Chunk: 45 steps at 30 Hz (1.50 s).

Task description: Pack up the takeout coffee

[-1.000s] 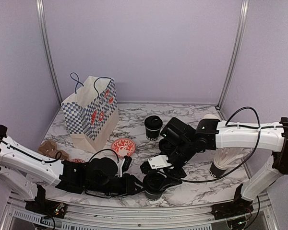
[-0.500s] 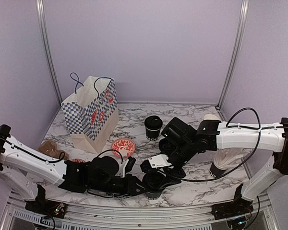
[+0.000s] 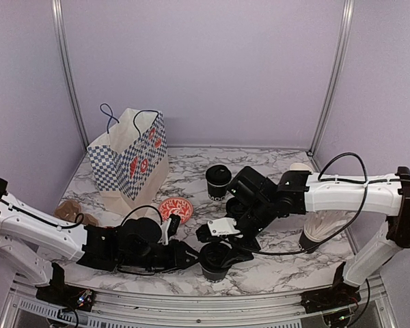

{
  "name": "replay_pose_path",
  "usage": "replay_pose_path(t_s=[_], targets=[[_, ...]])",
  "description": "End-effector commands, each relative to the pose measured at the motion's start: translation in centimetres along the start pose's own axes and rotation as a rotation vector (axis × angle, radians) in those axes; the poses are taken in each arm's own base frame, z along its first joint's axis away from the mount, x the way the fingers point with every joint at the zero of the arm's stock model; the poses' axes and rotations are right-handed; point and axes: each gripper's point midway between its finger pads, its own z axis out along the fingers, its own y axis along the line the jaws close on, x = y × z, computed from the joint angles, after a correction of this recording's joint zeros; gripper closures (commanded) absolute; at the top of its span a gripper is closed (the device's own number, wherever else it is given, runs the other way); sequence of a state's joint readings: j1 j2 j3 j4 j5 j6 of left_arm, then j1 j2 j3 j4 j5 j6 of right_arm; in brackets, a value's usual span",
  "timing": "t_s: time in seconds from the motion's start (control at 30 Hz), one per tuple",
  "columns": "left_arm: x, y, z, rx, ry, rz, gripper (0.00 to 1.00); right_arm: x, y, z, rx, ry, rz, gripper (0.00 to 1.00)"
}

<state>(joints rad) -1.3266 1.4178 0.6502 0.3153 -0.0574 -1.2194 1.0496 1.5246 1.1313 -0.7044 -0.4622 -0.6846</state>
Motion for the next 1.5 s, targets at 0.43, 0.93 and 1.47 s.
replay_pose_path(t_s=[0.43,0.93,1.47], targets=[[-3.6,-1.8,-1.8,0.054,-0.120,0.083,0.55,3.7,1.2,3.6,-0.079,0.114,0.105,0.40],[0.0,4.5,-3.0,-0.061,-0.041,0.120,0.88,3.9,1.1,3.6,-0.073,0.125,0.111,0.42],[0.5,0.3,0.1,0.070,0.011,0.217,0.97,4.4,1.3,4.3,-0.100,0.143,0.130,0.44]])
